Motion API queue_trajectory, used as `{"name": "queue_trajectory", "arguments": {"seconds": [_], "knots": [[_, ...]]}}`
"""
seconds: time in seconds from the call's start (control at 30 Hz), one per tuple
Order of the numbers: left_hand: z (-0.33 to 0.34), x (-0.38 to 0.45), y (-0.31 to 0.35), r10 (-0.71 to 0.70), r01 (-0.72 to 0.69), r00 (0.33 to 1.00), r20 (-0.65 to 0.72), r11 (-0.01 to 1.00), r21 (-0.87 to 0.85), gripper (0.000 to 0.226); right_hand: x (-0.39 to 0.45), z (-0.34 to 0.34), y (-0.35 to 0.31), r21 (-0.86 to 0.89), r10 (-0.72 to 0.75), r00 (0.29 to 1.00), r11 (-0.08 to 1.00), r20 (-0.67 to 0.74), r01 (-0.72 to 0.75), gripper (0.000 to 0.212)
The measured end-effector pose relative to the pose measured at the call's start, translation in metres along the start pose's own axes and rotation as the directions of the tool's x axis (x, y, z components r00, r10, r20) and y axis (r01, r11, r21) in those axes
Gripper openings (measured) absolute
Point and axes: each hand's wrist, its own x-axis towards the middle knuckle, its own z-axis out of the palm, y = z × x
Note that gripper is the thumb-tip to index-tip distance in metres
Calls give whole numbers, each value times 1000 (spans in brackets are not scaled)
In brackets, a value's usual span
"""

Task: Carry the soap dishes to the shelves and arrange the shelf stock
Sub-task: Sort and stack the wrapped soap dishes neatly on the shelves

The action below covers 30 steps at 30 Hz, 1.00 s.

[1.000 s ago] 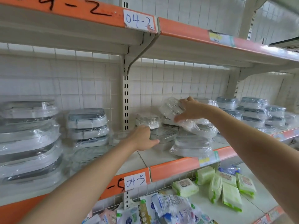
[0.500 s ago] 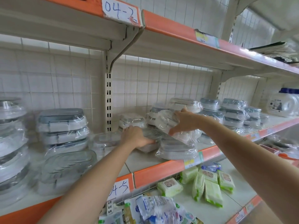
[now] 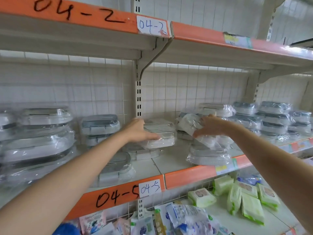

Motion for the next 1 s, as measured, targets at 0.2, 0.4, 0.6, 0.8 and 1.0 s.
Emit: {"name": "queue_trajectory", "arguments": {"seconds": [0.2,0.4,0.6,0.8,1.0], "knots": [[-44,-49,-39,-19,12,998,52,992,128,52,-11,-3,-49,8,-153,988,988,-1,153,73],[-73,-91,-66,-66,39,989,133,979,203,61,-14,-2,-106,71,-312,950,948,-3,311,69],[-76,-103,-86,-125,1,967,224,875,484,81,-13,6,-148,198,-413,909,897,56,395,72],[-82,-110,-95,-56,-41,989,134,777,628,93,-15,9,-180,226,-527,847,836,72,500,73],[-92,-121,-98,7,0,1000,-8,796,605,91,-17,10,-213,237,-594,797,794,107,560,87]]}}
